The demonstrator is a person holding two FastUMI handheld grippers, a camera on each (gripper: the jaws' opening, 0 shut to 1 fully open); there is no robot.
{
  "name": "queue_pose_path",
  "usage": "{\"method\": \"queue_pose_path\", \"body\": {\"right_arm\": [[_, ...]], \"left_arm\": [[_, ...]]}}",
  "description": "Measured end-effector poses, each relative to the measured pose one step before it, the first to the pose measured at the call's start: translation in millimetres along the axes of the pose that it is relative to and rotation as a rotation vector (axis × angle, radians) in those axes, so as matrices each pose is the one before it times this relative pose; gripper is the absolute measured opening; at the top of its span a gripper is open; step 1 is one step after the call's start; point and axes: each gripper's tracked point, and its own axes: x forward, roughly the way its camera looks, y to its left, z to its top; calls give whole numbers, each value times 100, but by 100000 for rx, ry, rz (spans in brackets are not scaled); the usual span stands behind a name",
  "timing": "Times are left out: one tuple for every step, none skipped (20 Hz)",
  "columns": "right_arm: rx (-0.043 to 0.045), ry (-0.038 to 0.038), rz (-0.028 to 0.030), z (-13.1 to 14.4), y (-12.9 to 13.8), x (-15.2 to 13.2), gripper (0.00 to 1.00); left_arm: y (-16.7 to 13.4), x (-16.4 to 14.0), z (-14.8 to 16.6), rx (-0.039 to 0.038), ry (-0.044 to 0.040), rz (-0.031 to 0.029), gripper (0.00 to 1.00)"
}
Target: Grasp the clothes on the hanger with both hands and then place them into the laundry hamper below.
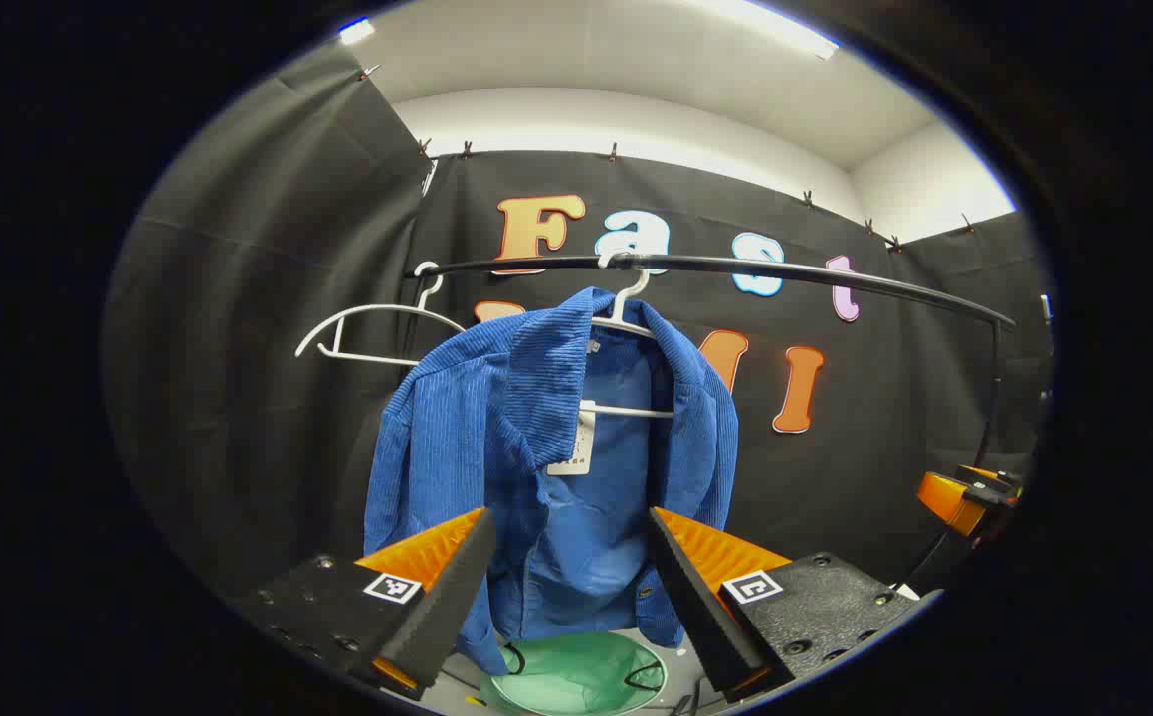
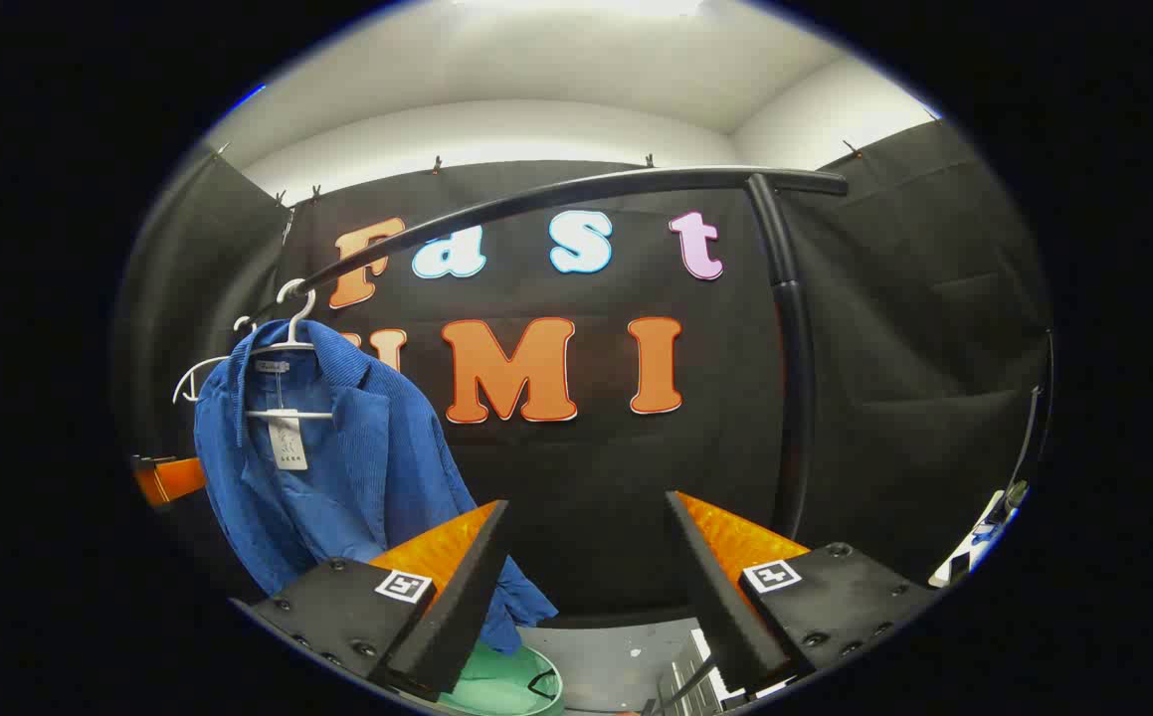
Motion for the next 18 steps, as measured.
{"method": "queue_pose_path", "body": {"right_arm": [[59, 73, 41, -26, 15, -49, 98], [65, 129, -54, -90, -36, 66, 98], [16, 112, 49, 18, -29, 124, 98], [59, 53, 30, -82, -22, -53, 98], [73, 144, 97, -37, 117, 220, 98], [51, 175, 155, -115, 44, 291, 98], [32, 160, 180, -9, 101, 52, 98], [39, 200, 261, -18, 165, 138, 98], [58, 33, 353, -19, 57, 183, 98], [-12, -10, 452, 1, 133, 12, 98], [-58, 4, 330, -115, 90, 125, 89], [-48, 76, 198, -32, 76, 127, 89], [-28, 53, 299, 25, 99, 102, 89], [-73, 215, 259, -69, 126, 37, 89], [-61, 293, 185, -195, 42, 208, 89], [3, 254, 249, -146, 163, 91, 89], [60, 244, 311, -108, 68, 65, 89], [86, 213, 253, -107, 116, 120, 89]], "left_arm": [[-50, 13, -2, 26, 54, 1, 95], [31, 129, -40, 89, -41, 94, 92], [40, 44, 38, 97, -91, 198, 92], [13, 77, -54, 65, -35, 247, 92], [27, 59, -45, -25, 70, 123, 92], [19, -11, -111, -108, 86, 50, 92], [13, 115, -112, -142, 202, 226, 92], [130, 74, -48, -155, 131, 312, 95], [-1, 233, -113, -182, 233, 230, 92], [113, 22, -46, -141, 160, 382, 95], [128, 135, -63, -63, 49, 450, 92], [95, 77, -16, -65, 74, 405, 92], [48, 18, -97, -101, 94, 259, 92], [44, -5, -25, -72, 214, 186, 92], [65, 108, -177, -26, 228, 225, 92], [105, 176, -167, 64, 362, 315, 92], [85, 175, -70, 116, 327, 359, 92], [96, 153, -249, 126, 379, 474, 92]]}}
